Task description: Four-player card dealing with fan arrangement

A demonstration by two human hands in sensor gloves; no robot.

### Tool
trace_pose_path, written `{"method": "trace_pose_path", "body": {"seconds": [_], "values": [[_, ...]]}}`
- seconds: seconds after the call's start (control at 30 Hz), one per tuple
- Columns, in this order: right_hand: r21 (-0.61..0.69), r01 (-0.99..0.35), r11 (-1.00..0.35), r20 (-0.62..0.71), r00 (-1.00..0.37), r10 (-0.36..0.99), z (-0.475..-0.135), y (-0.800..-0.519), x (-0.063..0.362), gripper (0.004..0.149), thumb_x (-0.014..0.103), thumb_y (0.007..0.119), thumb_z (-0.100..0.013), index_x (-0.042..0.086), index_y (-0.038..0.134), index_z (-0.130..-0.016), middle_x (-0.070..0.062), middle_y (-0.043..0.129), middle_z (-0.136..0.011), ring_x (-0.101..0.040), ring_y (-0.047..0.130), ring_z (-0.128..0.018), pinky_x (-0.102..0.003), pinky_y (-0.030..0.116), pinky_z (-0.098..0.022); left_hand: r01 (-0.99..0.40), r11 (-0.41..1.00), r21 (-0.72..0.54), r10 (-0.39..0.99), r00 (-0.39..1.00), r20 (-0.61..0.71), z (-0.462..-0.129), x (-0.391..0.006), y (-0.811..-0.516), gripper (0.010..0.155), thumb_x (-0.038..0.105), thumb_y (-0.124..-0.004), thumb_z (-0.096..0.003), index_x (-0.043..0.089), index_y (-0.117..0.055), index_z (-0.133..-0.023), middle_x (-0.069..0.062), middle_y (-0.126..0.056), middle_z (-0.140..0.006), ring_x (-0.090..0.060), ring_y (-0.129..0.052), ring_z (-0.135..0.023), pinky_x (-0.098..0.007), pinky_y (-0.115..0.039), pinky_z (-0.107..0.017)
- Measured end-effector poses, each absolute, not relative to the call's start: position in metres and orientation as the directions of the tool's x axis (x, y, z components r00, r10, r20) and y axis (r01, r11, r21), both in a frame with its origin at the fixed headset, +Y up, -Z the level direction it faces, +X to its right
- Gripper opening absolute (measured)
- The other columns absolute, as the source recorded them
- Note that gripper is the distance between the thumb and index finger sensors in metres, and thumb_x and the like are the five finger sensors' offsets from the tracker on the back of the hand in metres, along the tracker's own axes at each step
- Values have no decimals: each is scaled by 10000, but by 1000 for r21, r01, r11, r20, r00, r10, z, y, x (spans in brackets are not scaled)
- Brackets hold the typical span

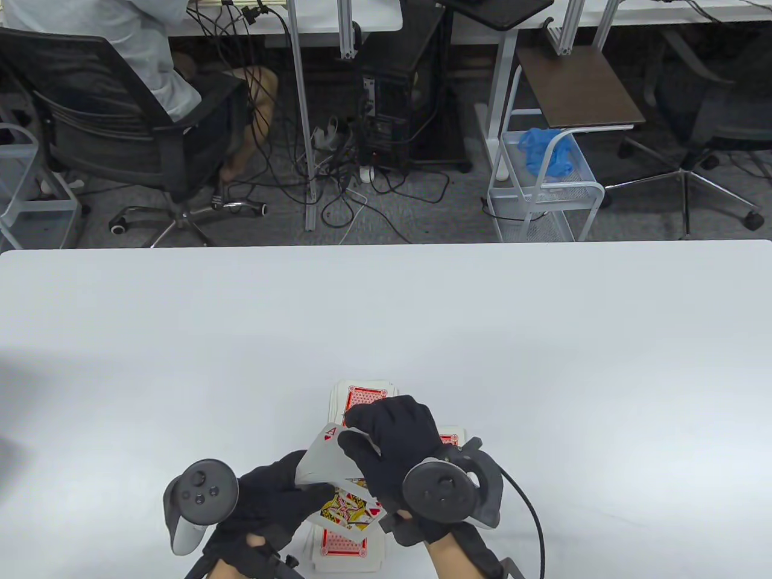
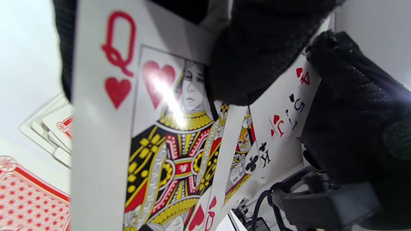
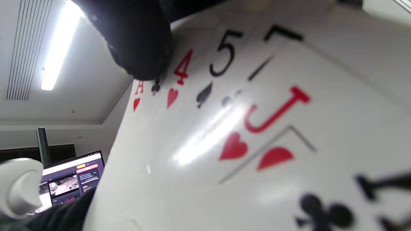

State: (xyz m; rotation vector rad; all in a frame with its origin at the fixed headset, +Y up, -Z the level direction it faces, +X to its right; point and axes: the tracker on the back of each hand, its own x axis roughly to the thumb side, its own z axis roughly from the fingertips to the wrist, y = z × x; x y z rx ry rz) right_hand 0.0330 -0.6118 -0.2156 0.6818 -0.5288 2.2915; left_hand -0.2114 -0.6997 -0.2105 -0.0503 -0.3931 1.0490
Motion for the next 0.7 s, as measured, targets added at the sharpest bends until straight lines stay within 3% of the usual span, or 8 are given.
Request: {"method": "trace_pose_path", "body": {"seconds": [0.13,0.2,0.33,0.4,0.5,0.6,0.7], "values": [[-111,-774,-623,588,-556,587,-220,-614,39,426,317,745,-594,72,860,-923,-134,961,-786,-449,925,-726,-714,679,-585,-850,469,-241,871,400,283,-212,-213,-701,458,365,-1014,-408,244,-909,-837,-2,-1113,-719,-273,-1177,-539,-390,-1026,-349],[-20,-764,-645,564,-542,624,-223,-614,41,468,354,790,-585,71,821,-956,-161,919,-837,-478,887,-757,-726,660,-592,-851,464,-245,874,395,284,-212,-215,-703,459,368,-1015,-406,247,-909,-836,1,-1113,-719,-270,-1178,-540,-389,-1027,-349],[-194,-751,-631,575,-609,547,-219,-606,54,387,326,793,-571,156,859,-911,-101,933,-810,-417,918,-743,-691,696,-592,-867,431,-251,891,366,268,-213,-218,-704,456,369,-1015,-406,248,-912,-833,2,-1117,-712,-270,-1178,-537,-391,-1025,-350],[-254,-803,-539,567,-575,590,-217,-602,66,385,330,790,-567,184,853,-918,-95,922,-827,-413,911,-754,-686,697,-594,-881,404,-247,904,343,256,-214,-221,-705,451,370,-1013,-408,254,-912,-831,4,-1116,-714,-267,-1177,-538,-388,-1025,-351],[-358,-895,-265,577,-435,691,-213,-599,93,387,340,771,-573,192,834,-925,-103,894,-845,-419,886,-773,-683,690,-596,-919,313,-239,938,261,226,-215,-231,-708,445,370,-1011,-410,259,-912,-830,6,-1115,-714,-268,-1175,-539,-389,-1024,-353],[-359,-933,-18,605,-247,757,-212,-600,116,392,340,746,-582,187,799,-938,-87,888,-821,-405,888,-756,-672,694,-593,-946,237,-221,959,192,208,-216,-240,-709,445,372,-1010,-412,259,-910,-831,9,-1116,-711,-266,-1175,-538,-386,-1025,-353],[-280,-959,44,626,-147,766,-215,-600,126,399,334,736,-583,159,791,-937,-76,904,-785,-387,905,-727,-666,700,-591,-965,158,-209,977,122,176,-216,-242,-712,449,372,-1010,-414,247,-909,-833,0,-1116,-710,-268,-1176,-533,-385,-1026,-350]]}}
